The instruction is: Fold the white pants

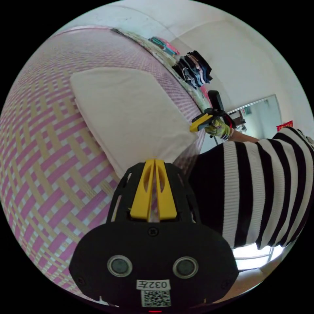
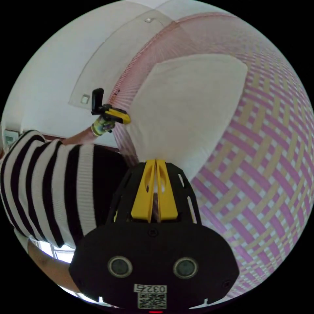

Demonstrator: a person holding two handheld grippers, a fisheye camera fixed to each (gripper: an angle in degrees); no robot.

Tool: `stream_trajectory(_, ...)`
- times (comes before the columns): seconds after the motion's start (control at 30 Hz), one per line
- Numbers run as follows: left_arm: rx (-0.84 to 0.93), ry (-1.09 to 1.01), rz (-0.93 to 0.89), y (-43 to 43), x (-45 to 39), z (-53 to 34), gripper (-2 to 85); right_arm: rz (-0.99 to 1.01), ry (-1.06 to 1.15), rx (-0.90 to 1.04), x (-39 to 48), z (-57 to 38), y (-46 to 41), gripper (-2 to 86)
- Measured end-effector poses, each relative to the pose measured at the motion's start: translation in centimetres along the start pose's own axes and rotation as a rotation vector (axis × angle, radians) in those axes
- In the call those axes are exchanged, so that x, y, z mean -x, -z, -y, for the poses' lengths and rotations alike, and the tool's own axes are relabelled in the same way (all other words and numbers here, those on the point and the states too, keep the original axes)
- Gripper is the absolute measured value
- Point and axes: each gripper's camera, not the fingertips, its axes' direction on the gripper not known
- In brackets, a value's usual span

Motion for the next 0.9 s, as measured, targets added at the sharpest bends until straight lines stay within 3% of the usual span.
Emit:
stream_trajectory(0.3,0.104,0.032,-0.028,1.6,1.2,-0.2,-0.9,0.065,-0.008,0.006,-1.8,-0.4,3.7,-0.8)
stream_trajectory(0.4,-0.148,0.136,-0.102,6.1,2.5,-0.8,-0.6,0.091,-0.024,-0.187,-1.4,-0.2,8.8,-0.5)
stream_trajectory(0.47,-0.322,0.321,-0.075,9.2,5.0,-1.5,0.4,0.075,-0.143,-0.306,-3.1,0.1,12.0,1.8)
stream_trajectory(0.53,-0.349,0.444,-0.108,9.8,7.6,-1.6,4.2,0.103,-0.241,-0.337,-5.2,0.6,13.4,6.7)
stream_trajectory(0.63,-0.293,0.568,-0.304,8.9,11.9,-0.9,9.3,0.21,-0.396,-0.289,-8.4,1.9,14.1,12.5)
stream_trajectory(0.9,-0.194,0.578,-0.332,8.7,16.5,2.4,10.6,0.329,-0.424,-0.208,-9.3,4.0,15.1,11.2)
